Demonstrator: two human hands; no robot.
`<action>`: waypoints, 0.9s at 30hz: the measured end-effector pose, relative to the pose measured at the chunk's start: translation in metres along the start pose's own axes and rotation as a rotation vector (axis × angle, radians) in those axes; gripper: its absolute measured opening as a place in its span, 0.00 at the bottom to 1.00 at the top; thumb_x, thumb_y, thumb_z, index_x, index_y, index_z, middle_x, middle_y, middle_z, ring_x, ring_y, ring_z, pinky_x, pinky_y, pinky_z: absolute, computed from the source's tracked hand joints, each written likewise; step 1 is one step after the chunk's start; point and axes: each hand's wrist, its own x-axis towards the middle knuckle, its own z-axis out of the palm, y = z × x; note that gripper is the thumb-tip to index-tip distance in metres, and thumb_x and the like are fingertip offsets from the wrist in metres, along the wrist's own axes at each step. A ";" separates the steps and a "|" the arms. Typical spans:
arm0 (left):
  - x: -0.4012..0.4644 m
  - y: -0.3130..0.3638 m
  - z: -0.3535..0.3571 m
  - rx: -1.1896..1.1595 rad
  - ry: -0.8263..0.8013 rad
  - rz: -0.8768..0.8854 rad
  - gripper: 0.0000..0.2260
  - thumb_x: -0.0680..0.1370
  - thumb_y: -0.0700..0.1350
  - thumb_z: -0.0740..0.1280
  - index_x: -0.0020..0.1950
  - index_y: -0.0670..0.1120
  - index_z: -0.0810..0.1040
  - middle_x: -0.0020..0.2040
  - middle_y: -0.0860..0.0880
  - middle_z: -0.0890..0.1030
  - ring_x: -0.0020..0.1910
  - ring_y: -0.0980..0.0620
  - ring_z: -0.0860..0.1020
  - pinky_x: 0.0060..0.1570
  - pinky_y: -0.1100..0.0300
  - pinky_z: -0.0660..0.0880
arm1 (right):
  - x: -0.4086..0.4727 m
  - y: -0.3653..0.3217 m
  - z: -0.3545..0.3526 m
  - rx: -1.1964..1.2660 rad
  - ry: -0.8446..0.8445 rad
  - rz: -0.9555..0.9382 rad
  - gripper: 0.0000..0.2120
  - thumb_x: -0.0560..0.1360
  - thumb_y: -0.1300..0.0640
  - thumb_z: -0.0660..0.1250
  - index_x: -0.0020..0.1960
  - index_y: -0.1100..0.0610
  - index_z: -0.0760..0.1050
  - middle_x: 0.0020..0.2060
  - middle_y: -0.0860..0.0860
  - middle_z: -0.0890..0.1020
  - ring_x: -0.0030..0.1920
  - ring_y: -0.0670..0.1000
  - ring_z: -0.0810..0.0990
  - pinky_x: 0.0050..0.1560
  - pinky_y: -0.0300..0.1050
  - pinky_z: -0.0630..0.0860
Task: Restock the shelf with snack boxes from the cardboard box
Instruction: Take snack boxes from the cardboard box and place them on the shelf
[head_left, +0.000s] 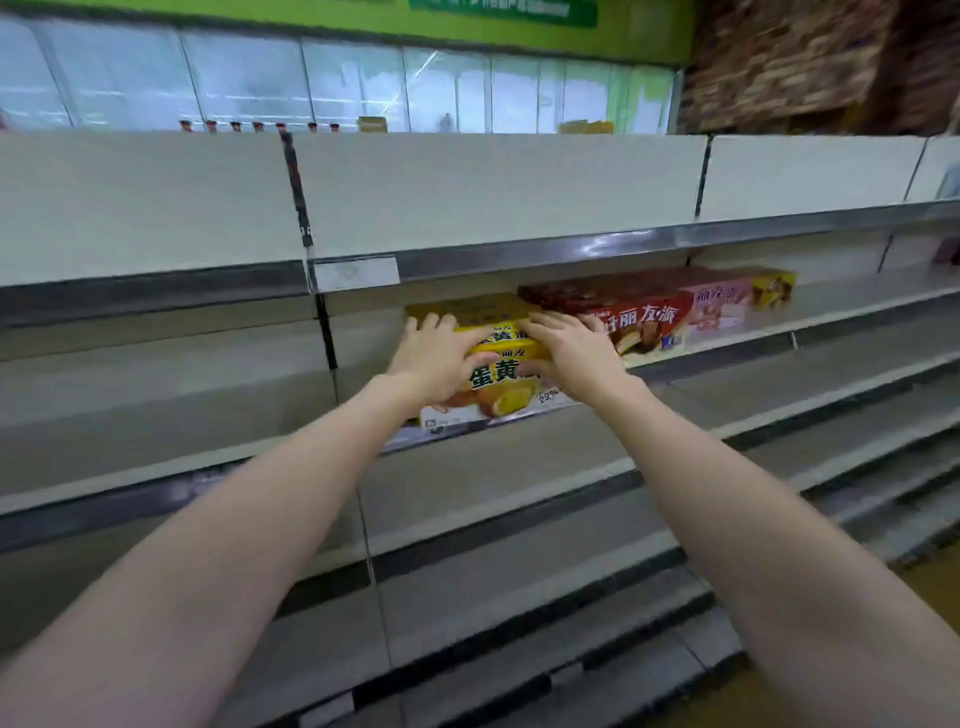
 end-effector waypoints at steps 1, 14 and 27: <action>0.009 0.002 0.005 -0.011 0.011 -0.005 0.24 0.81 0.66 0.49 0.76 0.64 0.60 0.67 0.42 0.73 0.67 0.40 0.68 0.67 0.43 0.62 | 0.007 0.008 0.006 0.014 -0.002 0.010 0.33 0.74 0.38 0.68 0.76 0.44 0.64 0.76 0.45 0.66 0.76 0.49 0.62 0.73 0.59 0.57; 0.081 0.018 0.066 0.033 -0.089 -0.155 0.25 0.81 0.66 0.52 0.78 0.63 0.57 0.76 0.43 0.64 0.76 0.42 0.61 0.73 0.46 0.57 | 0.076 0.061 0.075 0.039 -0.133 0.021 0.30 0.77 0.43 0.66 0.77 0.46 0.62 0.77 0.46 0.63 0.76 0.53 0.59 0.73 0.60 0.57; 0.084 0.018 0.071 -0.012 -0.003 -0.201 0.31 0.75 0.70 0.60 0.76 0.64 0.61 0.77 0.51 0.66 0.73 0.45 0.67 0.68 0.49 0.65 | 0.075 0.067 0.096 0.064 0.016 -0.030 0.39 0.68 0.37 0.73 0.74 0.48 0.67 0.73 0.48 0.70 0.74 0.56 0.62 0.69 0.61 0.57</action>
